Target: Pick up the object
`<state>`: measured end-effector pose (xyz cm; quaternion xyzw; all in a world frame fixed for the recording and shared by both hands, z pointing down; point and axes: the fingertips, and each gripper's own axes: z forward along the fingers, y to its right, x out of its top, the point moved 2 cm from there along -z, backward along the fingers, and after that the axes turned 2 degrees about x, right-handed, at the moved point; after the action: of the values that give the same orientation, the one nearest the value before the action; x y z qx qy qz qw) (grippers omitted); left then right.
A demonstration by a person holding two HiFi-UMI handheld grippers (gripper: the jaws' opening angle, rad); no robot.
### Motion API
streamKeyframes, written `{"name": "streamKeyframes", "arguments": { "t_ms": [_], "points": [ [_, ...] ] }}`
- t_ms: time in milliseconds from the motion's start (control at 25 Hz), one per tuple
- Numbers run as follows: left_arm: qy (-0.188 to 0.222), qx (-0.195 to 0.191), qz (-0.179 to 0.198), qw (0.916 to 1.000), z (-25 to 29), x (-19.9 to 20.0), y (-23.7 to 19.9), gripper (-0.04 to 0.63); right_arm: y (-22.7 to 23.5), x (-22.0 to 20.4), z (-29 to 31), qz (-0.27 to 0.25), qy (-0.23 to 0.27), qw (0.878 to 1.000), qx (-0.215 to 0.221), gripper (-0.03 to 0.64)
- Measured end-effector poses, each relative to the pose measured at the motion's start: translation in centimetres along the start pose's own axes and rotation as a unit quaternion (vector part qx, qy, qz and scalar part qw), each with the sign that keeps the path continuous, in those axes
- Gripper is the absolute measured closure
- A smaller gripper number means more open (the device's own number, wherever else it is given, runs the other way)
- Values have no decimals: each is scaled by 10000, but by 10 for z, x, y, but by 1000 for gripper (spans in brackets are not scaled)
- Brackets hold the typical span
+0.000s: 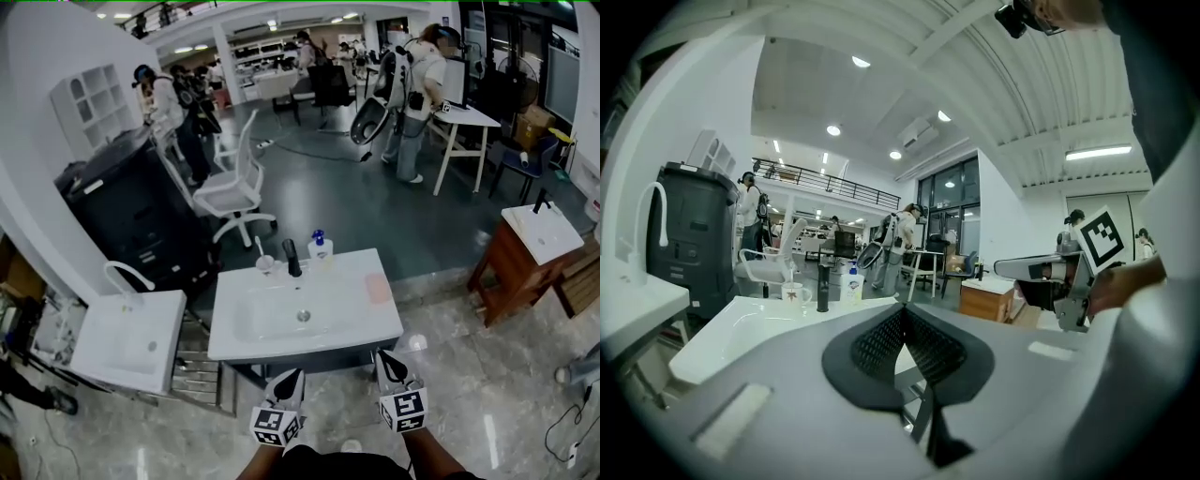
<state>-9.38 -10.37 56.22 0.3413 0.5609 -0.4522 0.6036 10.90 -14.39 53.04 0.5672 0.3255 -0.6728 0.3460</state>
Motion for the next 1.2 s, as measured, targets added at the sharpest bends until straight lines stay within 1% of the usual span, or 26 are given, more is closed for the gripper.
{"name": "streamKeyframes", "arguments": {
  "t_ms": [200, 400, 640, 920, 1200],
  "points": [
    [95, 43, 36, 9999, 16, 14, -3, 578, 10, 7, 17, -1, 57, 10000, 66, 614],
    [-20, 42, -17, 10000, 33, 13, -13, 578, 18, 5, 37, 70, -24, 9999, 71, 614],
    [-74, -21, -50, 10000, 65, 21, -46, 578, 25, 16, 79, 47, -60, 10000, 29, 614],
    [-37, -163, -55, 9998, 101, 33, -88, 578, 28, 26, 129, 131, -110, 9999, -25, 614],
    [-26, -460, -77, 9989, 121, 37, -109, 578, 28, 25, 154, 148, -227, 9993, -262, 614]
  ]
}}
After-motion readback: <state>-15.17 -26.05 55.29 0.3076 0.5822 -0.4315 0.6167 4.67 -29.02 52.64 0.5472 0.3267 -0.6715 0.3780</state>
